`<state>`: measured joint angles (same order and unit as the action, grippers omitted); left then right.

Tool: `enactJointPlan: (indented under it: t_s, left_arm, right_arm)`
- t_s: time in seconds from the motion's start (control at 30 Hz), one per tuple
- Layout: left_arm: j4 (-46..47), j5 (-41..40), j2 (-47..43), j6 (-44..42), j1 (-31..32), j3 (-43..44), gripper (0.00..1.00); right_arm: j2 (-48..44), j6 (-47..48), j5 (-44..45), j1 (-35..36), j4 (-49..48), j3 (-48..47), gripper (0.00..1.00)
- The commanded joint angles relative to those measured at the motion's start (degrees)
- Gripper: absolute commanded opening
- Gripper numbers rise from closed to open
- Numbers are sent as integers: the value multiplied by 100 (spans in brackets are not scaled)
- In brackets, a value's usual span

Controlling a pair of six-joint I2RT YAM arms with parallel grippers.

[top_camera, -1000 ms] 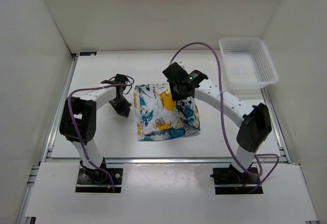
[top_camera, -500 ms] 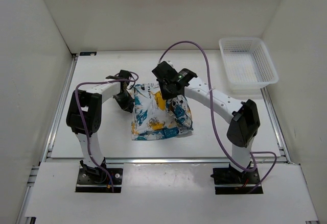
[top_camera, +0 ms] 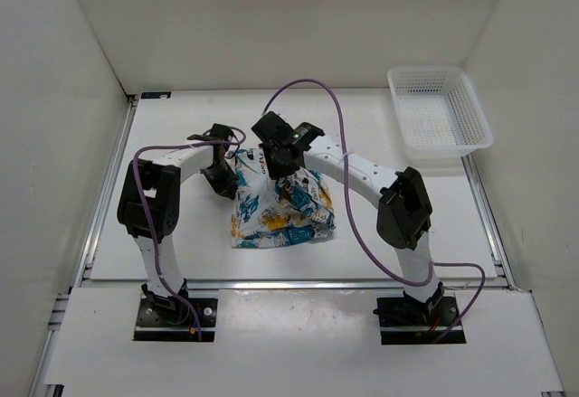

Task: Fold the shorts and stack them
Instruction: Fold the shorts

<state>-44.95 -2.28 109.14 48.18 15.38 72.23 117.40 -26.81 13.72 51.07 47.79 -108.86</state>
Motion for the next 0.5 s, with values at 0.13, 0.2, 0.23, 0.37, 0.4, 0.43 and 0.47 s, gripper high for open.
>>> enactJointPlan:
  t_s: [0.13, 0.2, 0.23, 0.37, 0.4, 0.43, 0.47]
  left_arm:
    - [215, 61, 46, -37, 18, -226, 14]
    - [215, 61, 46, -37, 18, -227, 14]
    - [215, 61, 46, -37, 18, -227, 14]
    - [215, 61, -7, -37, 18, -227, 14]
    - [215, 61, -7, -37, 18, -227, 14]
    - [215, 61, -7, -37, 18, -227, 14]
    - [215, 61, 45, -37, 18, -227, 14]
  right_arm:
    - [519, -61, -483, 69, -367, -820, 0]
    - [634, -114, -554, 70, -367, -952, 0]
    - [739, -184, -624, 70, -428, -1023, 0]
    - [819, -246, -948, 123, -647, -1023, 17]
    - [680, -246, -1185, 123, -892, -919, 24]
    - [565, -246, -1257, 123, -1025, -700, 42]
    - [425, -246, -1257, 175, -1165, -542, 47]
